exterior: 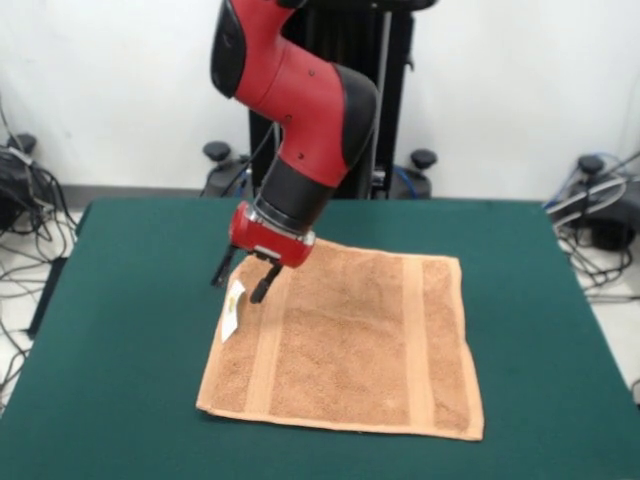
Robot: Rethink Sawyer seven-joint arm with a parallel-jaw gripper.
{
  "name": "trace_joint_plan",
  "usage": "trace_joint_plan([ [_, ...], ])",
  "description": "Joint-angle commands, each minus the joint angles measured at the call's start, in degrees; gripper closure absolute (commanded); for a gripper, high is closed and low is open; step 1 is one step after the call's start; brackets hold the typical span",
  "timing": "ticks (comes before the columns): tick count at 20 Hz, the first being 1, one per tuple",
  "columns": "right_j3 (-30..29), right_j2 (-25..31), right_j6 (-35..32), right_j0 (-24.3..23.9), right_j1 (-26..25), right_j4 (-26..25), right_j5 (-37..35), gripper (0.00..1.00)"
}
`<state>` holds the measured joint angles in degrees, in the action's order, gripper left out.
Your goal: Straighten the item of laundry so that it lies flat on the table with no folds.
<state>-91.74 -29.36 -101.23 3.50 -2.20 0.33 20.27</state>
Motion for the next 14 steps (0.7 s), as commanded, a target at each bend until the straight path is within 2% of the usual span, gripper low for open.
trace_joint_plan([
  [1, 3.0, 9.4, -8.3, -3.5, 2.0, -4.3, 1.9, 0.0],
  [2, 1.4, 12.4, -8.3, -5.7, 3.4, -6.6, -0.8, 0.0],
  [6, -2.7, 15.6, -7.3, -7.7, 7.2, -9.1, -7.6, 0.0],
  [14, -4.1, 19.6, -8.6, -10.8, 8.1, -11.2, -5.9, 0.0],
])
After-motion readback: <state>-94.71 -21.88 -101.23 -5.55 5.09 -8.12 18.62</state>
